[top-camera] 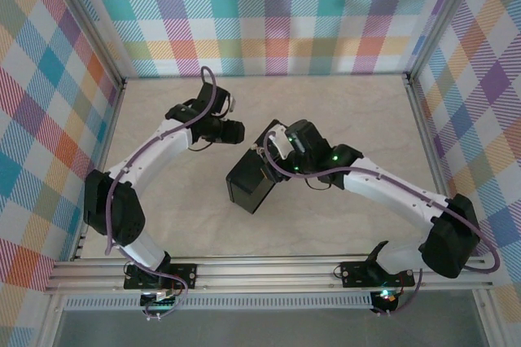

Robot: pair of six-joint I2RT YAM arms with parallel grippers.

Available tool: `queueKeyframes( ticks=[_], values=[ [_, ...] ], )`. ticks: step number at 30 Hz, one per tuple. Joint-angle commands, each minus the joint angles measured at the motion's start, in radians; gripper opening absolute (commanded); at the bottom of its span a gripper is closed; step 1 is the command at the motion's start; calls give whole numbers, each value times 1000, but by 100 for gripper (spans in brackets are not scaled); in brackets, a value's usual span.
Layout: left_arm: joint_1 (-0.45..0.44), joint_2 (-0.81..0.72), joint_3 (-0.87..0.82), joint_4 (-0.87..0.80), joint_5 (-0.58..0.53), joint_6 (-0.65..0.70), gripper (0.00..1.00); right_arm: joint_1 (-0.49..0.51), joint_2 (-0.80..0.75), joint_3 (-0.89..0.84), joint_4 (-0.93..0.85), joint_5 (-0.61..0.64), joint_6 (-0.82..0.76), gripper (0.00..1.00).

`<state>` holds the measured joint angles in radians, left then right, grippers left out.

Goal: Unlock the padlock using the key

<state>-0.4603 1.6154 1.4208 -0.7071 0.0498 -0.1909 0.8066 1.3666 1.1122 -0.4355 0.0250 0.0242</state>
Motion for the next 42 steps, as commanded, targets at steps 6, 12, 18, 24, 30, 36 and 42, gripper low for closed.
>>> queueKeyframes(
  ticks=[6,12,18,24,30,36,42],
  values=[
    [-40,-73,-62,-6,-22,-7,54,8,52,67,-44,69,27,55],
    [-40,-73,-73,-5,-23,-12,54,9,87,121,-90,59,-23,54],
    [-43,-62,-87,14,25,-9,52,14,120,147,-119,73,-58,51],
    [-55,-54,-108,21,33,4,50,12,164,199,-181,78,-85,46],
    [-55,-46,-111,27,40,2,49,11,147,239,-186,20,-75,37],
    [-62,-45,-112,34,54,2,48,-43,123,245,-163,-125,46,34],
    [-67,-55,-114,31,63,-5,46,-131,53,153,-35,-277,248,27]
  ],
)
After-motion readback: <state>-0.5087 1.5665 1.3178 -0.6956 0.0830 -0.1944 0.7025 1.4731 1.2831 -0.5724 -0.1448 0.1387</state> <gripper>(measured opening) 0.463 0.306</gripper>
